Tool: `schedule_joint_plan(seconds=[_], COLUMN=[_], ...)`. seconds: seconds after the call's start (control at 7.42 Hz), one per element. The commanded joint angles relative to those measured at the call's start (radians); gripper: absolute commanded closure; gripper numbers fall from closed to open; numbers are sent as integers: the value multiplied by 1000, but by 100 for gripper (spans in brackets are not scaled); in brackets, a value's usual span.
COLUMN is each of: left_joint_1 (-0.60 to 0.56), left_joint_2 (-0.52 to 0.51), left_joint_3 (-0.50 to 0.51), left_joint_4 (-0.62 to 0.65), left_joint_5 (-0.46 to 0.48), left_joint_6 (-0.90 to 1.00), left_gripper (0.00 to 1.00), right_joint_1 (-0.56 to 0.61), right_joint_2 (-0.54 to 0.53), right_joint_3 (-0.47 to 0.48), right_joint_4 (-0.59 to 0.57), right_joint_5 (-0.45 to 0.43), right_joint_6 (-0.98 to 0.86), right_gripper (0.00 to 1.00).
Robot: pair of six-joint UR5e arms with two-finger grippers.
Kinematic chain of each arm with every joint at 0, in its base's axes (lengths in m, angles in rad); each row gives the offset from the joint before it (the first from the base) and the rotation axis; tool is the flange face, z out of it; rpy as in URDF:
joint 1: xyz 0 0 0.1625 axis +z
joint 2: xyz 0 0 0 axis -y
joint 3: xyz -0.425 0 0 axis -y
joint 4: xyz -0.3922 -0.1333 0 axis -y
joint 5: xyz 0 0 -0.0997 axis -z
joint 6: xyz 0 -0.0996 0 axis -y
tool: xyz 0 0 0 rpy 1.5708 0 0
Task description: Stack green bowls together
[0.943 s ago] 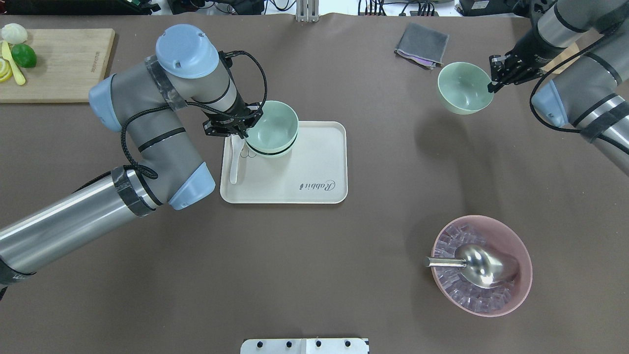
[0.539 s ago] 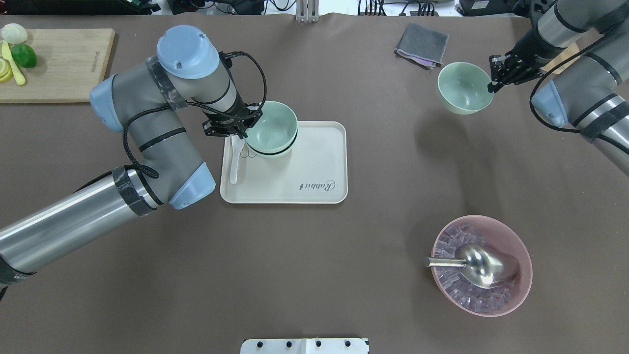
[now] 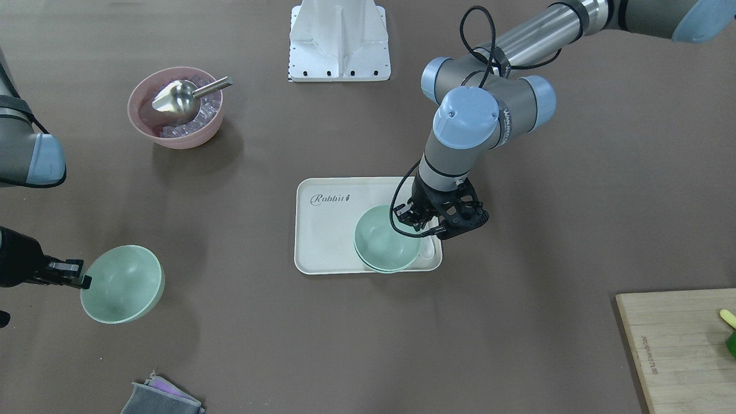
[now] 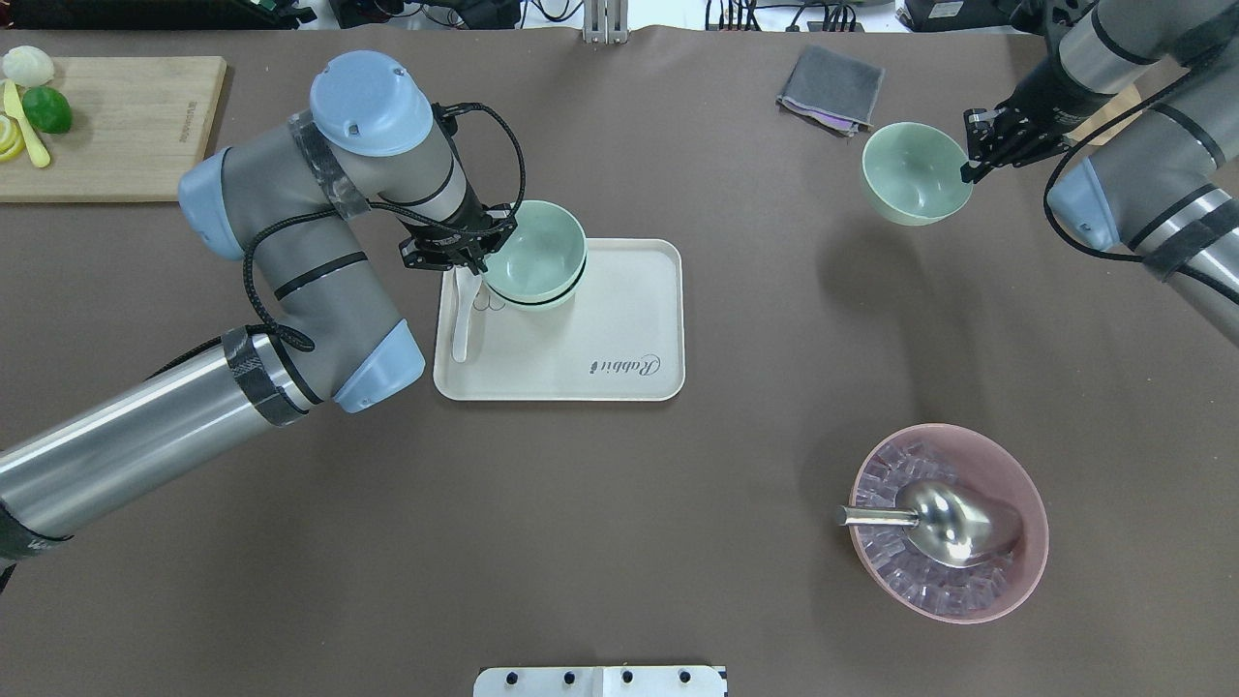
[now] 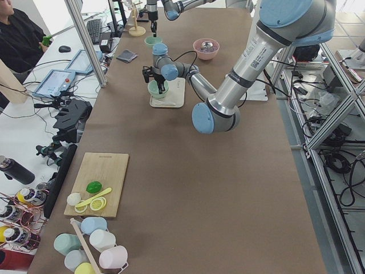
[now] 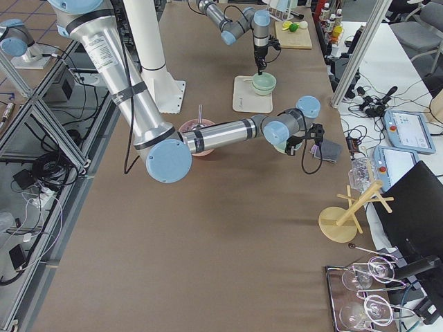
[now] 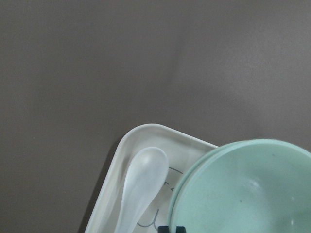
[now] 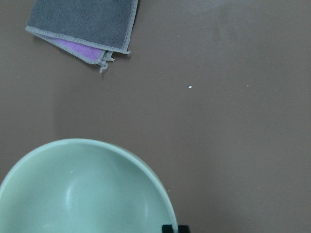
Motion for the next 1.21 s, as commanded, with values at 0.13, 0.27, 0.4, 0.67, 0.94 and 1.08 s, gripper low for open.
schedule_joint_plan(seconds=[0.13,0.27,0.4,0.67,0.94,1.08], left_joint_1=[0,0,2,3,3,3], left_joint_2=[-3,-5,-6,-8,-8,-9], left_joint_3=[1,3,1,9,12,14], left_joint_4=[-2,-2,0,-2,-2,-2], left_joint_5=[0,-1,0,0,0,0], left_joint_6=[-2,-3,-3,-5,-3,-3], left_gripper=[100,100,100,100,100,100], right_joint_1=[0,0,0,0,-2,-2], right_joint_2=[0,-2,-2,-3,-2,-2], right_joint_3=[0,0,0,0,0,0], right_joint_4=[0,0,0,0,0,0], right_joint_5=[0,-2,-2,-8,-9,-9], right_joint_6=[0,0,0,0,0,0], right_gripper=[100,100,100,100,100,100])
